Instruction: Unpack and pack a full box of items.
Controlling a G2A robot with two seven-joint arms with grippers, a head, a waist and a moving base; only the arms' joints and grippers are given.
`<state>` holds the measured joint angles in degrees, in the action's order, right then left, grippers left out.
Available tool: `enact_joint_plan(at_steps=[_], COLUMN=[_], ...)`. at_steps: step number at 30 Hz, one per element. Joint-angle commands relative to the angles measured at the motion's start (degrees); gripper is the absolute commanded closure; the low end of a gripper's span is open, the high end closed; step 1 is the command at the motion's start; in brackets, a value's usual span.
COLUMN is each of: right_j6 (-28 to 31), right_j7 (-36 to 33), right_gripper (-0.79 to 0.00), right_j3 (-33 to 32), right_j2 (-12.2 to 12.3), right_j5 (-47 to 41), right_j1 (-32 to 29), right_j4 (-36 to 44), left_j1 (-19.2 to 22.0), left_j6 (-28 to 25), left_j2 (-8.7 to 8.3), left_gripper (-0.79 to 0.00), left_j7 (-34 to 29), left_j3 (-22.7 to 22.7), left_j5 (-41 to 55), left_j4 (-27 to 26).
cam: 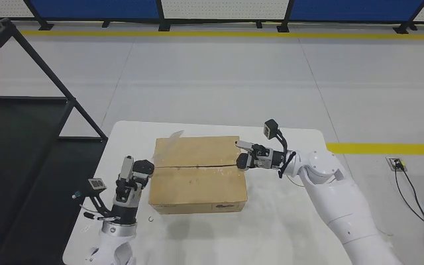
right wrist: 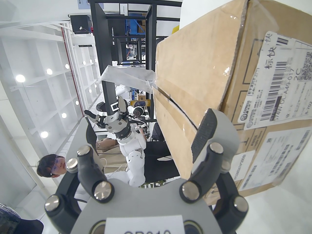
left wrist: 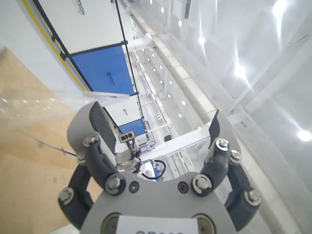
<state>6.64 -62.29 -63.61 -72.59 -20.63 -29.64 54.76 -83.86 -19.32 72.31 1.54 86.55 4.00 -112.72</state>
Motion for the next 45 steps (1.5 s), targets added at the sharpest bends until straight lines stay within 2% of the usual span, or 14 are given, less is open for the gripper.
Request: enact_joint_plan(at_steps=[1, 6, 9, 12, 15, 19, 26, 29, 32, 34, 37, 41, 45], right_j6=[0.12, 0.78, 0.96, 1.23, 2.47, 4.23, 3.61, 3.48, 3.49, 3.63, 3.71, 3.76, 3.40], right_j7=[-0.05, -0.26, -0.25, -0.28, -0.26, -0.10, 0.70, 0.74, 0.67, 0.64, 0.49, 0.41, 0.11], right_gripper=[-0.785, -0.785, -0.785, -0.785, -0.785, -0.785, -0.785, -0.785, -0.785, -0.785, -0.785, -0.785, -0.785], right_j3=[0.09, 0.33, 0.54, 0.70, 0.50, -0.23, -0.47, -0.37, -0.26, -0.37, -0.44, -0.37, 0.34], right_j2=[-0.03, -0.10, -0.14, -0.16, -0.05, 0.24, 0.49, 0.48, 0.49, 0.54, 0.59, 0.58, 0.38], right_j5=[-0.11, -0.34, -0.35, -0.35, -0.30, -0.50, -0.13, -0.19, -0.17, -0.22, -0.39, -0.66, -0.72], right_j1=[0.22, 0.60, 0.68, 0.69, 0.19, -1.14, -2.13, -1.92, -1.91, -1.98, -1.98, -1.72, -0.95], right_j4=[-0.23, -0.38, -0.30, -0.03, 0.73, 2.25, 3.70, 3.61, 3.64, 3.47, 3.12, 2.71, 2.06], left_j1=[-1.89, -3.00, -2.49, -1.71, -2.18, -2.18, -1.94, -1.18, -2.43, -3.40, -4.31, -5.42, -5.92], left_j6=[0.63, 2.52, 2.46, 3.96, 5.64, 5.64, 5.72, 7.73, 8.98, 12.33, 15.42, 15.42, 17.56], left_j2=[-0.36, -1.24, -1.75, -2.03, -1.95, -1.95, -1.99, -1.94, -1.81, -1.52, -1.09, -0.73, 0.14], left_gripper=[-0.785, -0.785, -0.785, -0.785, -0.785, -0.785, -0.785, -0.785, -0.785, -0.785, -0.785, -0.785, -0.785], left_j7=[-0.30, -3.57, -6.84, -7.33, -10.42, -10.42, -10.02, -5.52, 0.54, 5.37, 9.49, 14.40, 22.31], left_j3=[3.27, 8.30, 9.70, 10.69, 9.74, 9.74, 9.83, 10.10, 10.73, 11.30, 11.34, 11.72, 13.48], left_j5=[-6.61, -21.80, -29.42, -35.79, -32.45, -32.45, -33.72, -38.86, -43.92, -45.03, -43.95, -43.32, -34.77], left_j4=[-0.40, 0.24, 0.93, 2.20, 3.05, 3.05, 3.25, 3.34, 2.51, 2.58, 3.32, 4.59, 7.82])
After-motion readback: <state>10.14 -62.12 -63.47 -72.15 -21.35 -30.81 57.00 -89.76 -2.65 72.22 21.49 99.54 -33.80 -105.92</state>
